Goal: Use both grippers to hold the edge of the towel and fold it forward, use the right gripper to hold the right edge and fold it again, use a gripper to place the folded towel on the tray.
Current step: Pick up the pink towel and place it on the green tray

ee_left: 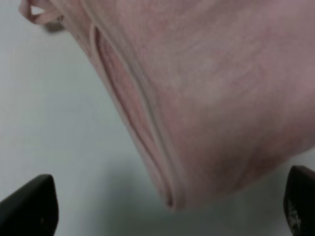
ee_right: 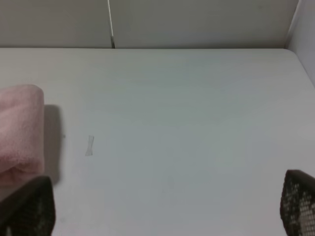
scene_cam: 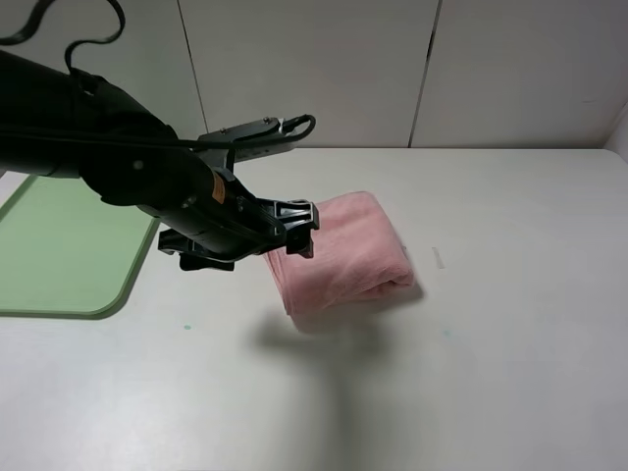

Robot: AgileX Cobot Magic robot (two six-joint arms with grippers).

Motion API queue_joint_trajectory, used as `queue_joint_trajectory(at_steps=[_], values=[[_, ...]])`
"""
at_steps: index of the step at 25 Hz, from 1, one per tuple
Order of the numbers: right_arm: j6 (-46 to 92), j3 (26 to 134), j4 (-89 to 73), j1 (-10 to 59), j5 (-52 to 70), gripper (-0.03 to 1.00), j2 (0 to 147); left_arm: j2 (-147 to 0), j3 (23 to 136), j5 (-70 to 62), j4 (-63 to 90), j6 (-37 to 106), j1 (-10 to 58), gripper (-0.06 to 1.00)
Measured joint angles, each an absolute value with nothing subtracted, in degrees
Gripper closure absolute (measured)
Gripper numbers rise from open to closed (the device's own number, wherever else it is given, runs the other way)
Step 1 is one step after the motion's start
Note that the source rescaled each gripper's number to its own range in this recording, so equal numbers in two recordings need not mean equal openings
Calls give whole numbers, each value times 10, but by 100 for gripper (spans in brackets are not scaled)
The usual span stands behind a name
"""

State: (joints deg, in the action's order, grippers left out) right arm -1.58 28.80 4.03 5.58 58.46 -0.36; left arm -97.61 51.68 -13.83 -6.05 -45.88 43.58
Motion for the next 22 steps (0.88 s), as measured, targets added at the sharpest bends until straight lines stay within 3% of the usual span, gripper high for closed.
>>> queue_joint_trajectory(at_steps=[22], values=[[-16,288,40,56,585,-3,-4,-1130,509,41,-17,-437,417,5]])
